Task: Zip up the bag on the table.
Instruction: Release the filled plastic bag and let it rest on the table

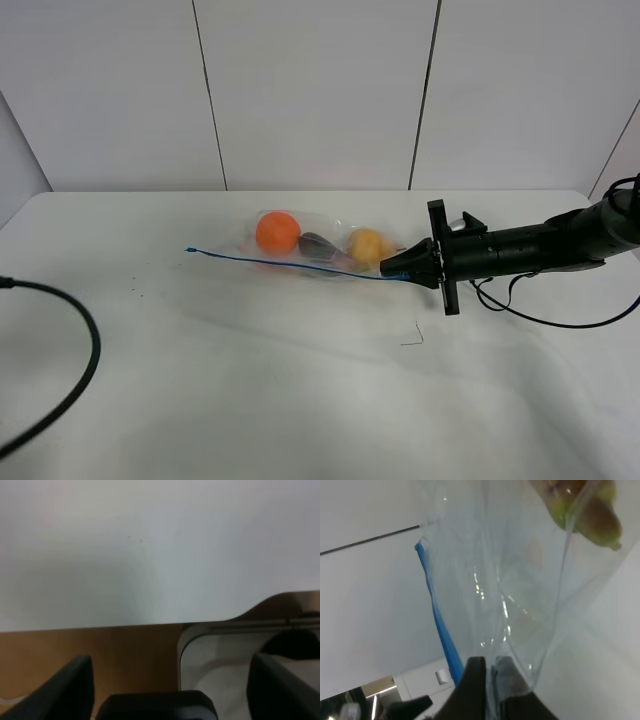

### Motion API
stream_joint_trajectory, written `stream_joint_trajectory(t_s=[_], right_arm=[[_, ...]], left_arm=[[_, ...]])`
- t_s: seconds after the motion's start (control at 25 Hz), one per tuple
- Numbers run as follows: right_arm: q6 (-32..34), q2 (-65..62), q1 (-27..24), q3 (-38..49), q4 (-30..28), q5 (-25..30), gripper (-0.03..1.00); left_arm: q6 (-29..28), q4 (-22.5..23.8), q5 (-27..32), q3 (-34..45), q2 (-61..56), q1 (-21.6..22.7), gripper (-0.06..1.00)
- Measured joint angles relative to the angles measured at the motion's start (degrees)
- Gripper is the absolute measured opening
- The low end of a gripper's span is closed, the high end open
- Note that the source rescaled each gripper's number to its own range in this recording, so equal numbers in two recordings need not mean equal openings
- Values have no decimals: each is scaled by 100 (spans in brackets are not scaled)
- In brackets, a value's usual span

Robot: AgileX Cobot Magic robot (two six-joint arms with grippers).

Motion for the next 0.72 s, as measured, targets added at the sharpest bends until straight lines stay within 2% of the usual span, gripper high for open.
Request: stream_joint_trajectory(t_s=[0.36,0.72], right_arm=[[0,0,0,0,-45,0,0],[0,0,0,0,-60,0,0]], left_arm=[[236,-267,-70,89,-2040,0,92],[241,-262,-70,88,-2463,0,92]])
